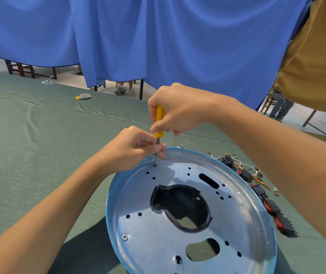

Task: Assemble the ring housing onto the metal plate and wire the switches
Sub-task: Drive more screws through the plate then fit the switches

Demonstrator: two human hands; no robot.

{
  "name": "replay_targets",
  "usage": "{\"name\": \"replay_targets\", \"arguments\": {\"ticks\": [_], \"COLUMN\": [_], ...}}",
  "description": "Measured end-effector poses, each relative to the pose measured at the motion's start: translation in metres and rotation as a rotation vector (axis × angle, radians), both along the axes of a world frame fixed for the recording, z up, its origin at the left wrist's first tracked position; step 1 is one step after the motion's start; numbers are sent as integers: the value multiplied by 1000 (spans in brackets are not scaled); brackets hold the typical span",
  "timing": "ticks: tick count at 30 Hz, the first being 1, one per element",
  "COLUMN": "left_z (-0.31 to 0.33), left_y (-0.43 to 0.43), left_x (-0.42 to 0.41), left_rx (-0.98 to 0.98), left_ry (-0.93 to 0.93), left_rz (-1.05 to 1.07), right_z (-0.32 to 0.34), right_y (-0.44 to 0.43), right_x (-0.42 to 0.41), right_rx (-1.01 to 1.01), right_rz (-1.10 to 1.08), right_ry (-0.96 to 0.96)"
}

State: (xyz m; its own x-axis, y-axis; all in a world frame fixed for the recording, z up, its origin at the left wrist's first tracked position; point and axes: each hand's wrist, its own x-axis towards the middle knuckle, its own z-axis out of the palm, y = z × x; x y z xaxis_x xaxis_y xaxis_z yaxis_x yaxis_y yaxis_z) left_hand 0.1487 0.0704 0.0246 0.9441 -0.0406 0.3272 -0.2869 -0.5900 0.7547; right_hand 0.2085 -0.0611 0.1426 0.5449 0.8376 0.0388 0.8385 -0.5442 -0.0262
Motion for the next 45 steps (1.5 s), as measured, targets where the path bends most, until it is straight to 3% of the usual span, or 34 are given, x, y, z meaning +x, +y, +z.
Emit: {"name": "replay_targets", "arguments": {"ticks": [15,21,29,35,41,45], "left_z": [-1,-2,2,-1,4,2], "left_y": [-6,-6,0,-5,-2,-6], "left_x": [-1,1,-3,-1,-4,-3], "left_rx": [-21,-55,-24,20,28,-21], "left_ry": [-66,-80,43,10,141,-9], "left_rz": [122,159,-8,98,-7,183], "right_z": [4,-13,2,-6,4,-3], "right_y": [-8,-1,-4,-1,-5,-1], "right_x": [-5,-6,-9,-7,-10,-7], "right_rx": [17,57,6,22,23,28], "right_rz": [40,-126,38,-68,96,9], "right_ry": [121,-63,-69,-55,-47,-129]}}
